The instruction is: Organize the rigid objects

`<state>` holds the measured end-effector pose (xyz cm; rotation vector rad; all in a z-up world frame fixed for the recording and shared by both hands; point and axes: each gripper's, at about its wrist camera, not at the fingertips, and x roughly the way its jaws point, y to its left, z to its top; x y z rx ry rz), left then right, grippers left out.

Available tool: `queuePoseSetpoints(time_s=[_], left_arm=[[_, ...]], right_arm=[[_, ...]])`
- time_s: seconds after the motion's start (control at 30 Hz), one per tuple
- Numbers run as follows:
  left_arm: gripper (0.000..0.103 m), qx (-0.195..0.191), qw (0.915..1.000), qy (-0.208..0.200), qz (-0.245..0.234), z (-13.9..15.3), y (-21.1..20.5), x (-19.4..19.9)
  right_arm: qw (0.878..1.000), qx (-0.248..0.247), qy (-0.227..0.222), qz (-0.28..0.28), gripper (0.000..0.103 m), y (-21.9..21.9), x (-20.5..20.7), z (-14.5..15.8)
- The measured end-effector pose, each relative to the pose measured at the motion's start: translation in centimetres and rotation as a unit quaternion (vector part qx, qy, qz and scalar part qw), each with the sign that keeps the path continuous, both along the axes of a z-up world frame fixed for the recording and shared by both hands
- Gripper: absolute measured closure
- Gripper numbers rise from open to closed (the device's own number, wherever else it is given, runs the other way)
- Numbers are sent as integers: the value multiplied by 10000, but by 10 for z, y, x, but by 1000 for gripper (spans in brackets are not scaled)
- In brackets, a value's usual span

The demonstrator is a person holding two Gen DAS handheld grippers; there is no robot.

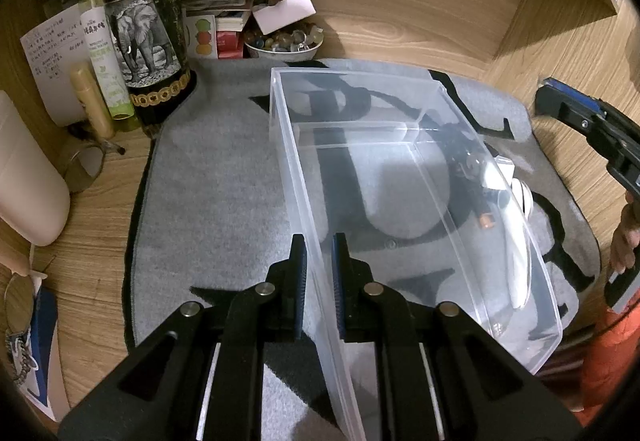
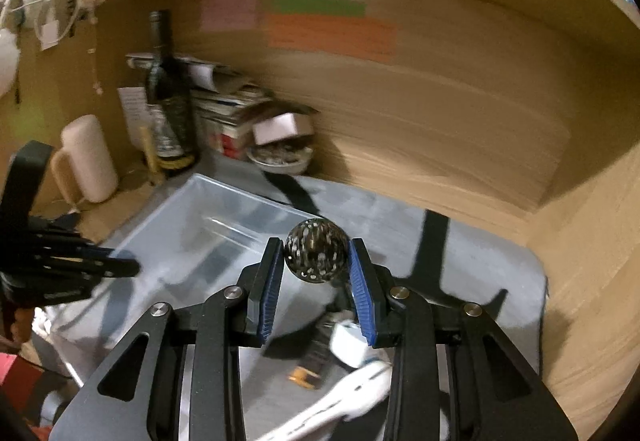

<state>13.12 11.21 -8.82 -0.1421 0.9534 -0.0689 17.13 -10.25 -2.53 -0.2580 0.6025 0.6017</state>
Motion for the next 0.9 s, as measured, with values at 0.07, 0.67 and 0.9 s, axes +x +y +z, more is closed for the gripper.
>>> queuePoseSetpoints(time_s=[0.07, 0.67, 0.9], left_arm=[[91, -7, 10000, -12, -3, 0, 1, 0], [91, 6, 10000, -47, -77, -1, 0, 1], [91, 68, 9999, -61, -80, -1, 0, 1]], right_arm=[[9999, 7, 4, 109, 73, 10, -5, 1], [9991, -50, 427, -42, 73, 3, -10, -20], [9946, -50, 751, -719, 58, -44, -14, -45]])
